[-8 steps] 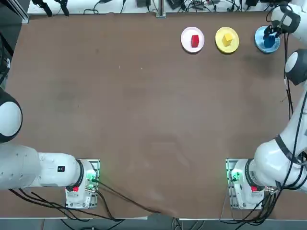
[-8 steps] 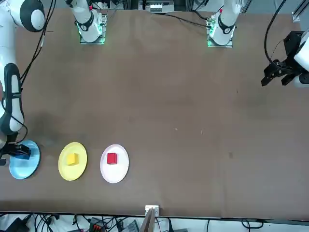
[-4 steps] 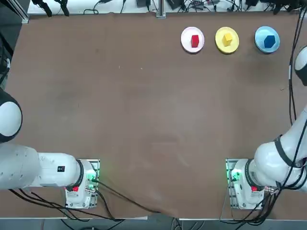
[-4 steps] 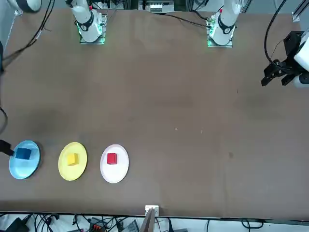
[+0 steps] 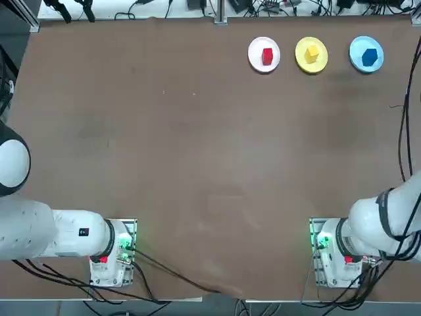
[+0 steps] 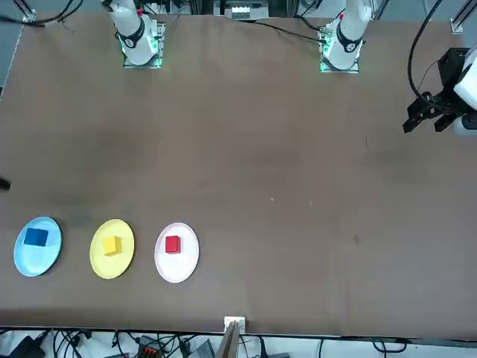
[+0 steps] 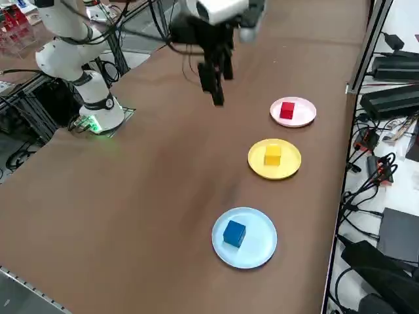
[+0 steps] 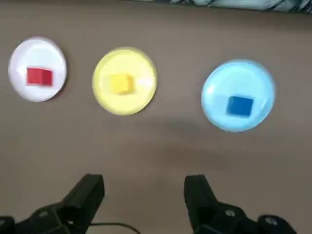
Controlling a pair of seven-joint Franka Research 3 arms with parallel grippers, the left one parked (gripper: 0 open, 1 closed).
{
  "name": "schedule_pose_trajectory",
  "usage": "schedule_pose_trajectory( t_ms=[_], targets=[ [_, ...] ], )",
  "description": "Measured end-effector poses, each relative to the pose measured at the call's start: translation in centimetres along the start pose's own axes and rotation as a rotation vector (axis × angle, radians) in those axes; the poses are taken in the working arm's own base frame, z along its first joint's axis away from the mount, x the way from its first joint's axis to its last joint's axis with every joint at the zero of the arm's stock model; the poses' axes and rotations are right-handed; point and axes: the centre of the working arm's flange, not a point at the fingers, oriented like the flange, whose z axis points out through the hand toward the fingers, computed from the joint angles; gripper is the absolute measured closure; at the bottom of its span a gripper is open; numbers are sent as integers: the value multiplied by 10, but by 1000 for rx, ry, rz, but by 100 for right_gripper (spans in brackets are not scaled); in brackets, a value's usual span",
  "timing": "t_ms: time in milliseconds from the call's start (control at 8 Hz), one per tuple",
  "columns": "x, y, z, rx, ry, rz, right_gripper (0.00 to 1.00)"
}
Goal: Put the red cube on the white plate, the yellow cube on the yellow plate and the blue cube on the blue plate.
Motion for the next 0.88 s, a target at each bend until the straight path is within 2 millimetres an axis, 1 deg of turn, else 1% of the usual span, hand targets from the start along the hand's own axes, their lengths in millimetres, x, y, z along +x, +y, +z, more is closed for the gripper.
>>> schedule_pose_trajectory(
  t_ms=[125, 250, 375, 500, 625, 750, 875],
  targets=[
    [-9, -25, 4, 31, -91, 4, 0],
    [-7, -57, 18, 35, -153, 9, 0],
    [-3, -90, 36, 1, -179, 24, 0],
    [-2, -120, 47, -63, -127, 38, 0],
    [-10, -143, 48, -101, -35, 51, 0],
    [-30, -154, 40, -107, 20, 62, 0],
    [-53, -153, 24, -110, 44, 74, 0]
  ],
)
